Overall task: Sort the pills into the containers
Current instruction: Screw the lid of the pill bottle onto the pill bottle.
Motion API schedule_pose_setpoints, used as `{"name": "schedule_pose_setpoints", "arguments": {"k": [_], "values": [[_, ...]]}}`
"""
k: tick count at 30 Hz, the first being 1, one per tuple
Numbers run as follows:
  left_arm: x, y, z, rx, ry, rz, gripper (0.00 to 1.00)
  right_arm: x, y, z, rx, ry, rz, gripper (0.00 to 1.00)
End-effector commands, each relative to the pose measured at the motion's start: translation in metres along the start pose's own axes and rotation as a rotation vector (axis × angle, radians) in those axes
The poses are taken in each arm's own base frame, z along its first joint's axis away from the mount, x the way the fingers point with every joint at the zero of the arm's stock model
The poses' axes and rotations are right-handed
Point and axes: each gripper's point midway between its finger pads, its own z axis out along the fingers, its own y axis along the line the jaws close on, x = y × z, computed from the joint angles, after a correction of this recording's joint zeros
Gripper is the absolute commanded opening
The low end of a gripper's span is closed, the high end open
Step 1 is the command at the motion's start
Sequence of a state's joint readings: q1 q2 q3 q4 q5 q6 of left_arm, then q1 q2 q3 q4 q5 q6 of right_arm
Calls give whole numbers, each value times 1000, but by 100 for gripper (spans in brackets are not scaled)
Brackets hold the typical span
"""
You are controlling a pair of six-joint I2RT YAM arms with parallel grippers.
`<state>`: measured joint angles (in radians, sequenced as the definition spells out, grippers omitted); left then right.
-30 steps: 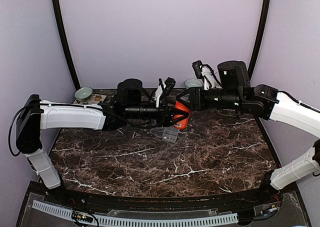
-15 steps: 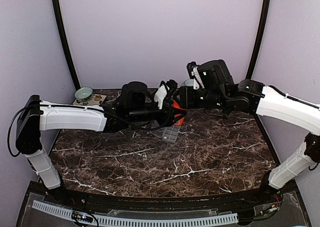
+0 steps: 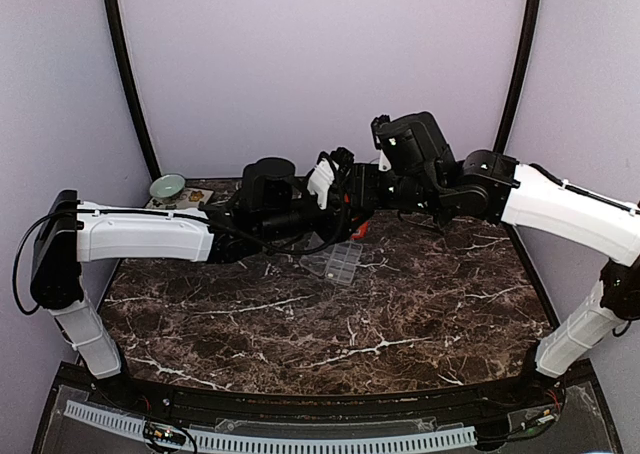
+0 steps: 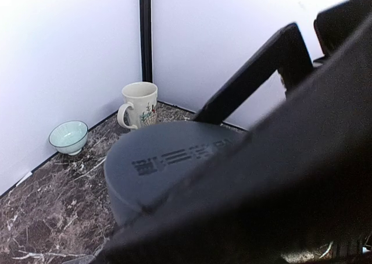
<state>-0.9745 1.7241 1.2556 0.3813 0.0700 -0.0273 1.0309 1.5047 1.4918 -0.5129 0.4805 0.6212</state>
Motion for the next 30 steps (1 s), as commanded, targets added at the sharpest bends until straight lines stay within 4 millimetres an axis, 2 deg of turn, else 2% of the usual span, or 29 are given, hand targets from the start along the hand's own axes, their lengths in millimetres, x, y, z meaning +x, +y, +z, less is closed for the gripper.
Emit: {"name": "schedule_pose_setpoints", "arguments": {"k": [1, 4, 14, 22, 30], "values": [[-65, -43, -20, 130, -191, 98, 0, 14, 38, -7, -152, 29, -24, 63], [-64, -45, -23, 142, -197, 101, 0, 10, 39, -12, -172, 14, -33, 68], [-64, -50, -30, 187, -200, 104, 0, -3, 35, -34, -208, -36, -66, 72], [-69, -51, -38, 230, -208, 70, 0, -6, 22, -53, -212, -58, -83, 74], [-73, -55, -44, 264, -221, 59, 0, -6, 12, -65, -206, -71, -81, 75]]}}
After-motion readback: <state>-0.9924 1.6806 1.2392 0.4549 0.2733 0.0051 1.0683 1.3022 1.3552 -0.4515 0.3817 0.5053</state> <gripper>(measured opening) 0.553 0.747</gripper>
